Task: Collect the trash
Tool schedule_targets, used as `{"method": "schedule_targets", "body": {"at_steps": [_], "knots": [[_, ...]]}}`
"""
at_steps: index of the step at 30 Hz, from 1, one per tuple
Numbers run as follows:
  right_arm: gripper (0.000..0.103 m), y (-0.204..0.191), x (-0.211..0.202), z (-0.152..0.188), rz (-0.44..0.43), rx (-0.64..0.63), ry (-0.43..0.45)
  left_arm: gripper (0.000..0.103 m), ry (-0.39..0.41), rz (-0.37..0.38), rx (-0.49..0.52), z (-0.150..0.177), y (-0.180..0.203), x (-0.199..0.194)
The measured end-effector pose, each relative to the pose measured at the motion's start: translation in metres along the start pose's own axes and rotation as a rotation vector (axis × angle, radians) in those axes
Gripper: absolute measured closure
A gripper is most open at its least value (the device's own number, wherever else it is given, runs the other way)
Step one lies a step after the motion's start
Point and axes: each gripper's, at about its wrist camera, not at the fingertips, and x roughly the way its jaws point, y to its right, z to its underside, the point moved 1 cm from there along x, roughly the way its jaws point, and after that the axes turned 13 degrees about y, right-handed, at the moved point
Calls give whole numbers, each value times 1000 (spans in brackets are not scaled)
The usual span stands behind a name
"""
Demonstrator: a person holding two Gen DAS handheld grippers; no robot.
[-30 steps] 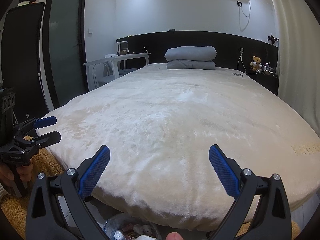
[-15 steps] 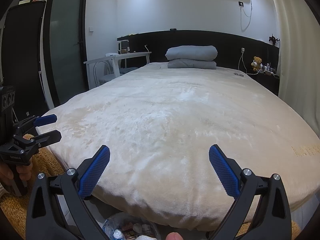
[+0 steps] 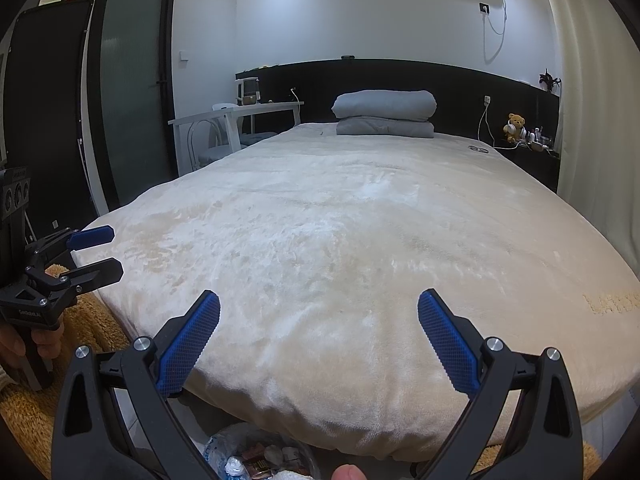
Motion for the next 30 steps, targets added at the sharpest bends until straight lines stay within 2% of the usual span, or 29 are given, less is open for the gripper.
{"method": "schedule_targets", "body": {"at_steps": [30], "knots": [[5, 0, 1, 0, 0, -3, -3, 6, -10, -12, -1, 1, -2, 3]]}}
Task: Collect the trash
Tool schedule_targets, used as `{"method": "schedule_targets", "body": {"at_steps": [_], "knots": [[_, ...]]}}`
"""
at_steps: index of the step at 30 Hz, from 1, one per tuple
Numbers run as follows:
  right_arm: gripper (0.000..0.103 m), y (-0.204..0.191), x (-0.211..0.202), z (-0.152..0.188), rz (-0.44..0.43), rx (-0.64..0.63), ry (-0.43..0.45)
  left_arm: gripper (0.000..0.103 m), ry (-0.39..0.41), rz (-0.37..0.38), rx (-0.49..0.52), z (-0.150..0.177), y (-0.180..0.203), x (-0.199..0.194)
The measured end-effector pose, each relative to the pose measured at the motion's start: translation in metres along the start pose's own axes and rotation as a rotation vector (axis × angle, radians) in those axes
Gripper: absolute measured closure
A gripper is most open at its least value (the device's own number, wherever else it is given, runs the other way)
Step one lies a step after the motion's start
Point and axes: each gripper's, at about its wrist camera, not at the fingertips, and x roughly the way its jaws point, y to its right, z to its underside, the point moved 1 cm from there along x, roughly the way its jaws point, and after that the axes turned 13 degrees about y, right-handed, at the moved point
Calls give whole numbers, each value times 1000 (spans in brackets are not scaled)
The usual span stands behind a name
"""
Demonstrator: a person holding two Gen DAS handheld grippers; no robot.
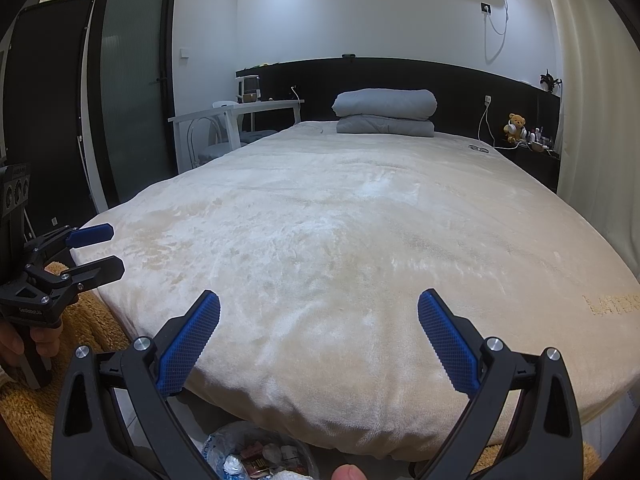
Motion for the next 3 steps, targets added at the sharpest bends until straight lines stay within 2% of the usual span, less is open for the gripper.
{"method": "schedule_targets", "body": {"at_steps": [3], "knots": [[5, 0, 0, 0, 0, 0, 0, 6, 0, -1, 1, 0, 0, 0]]}}
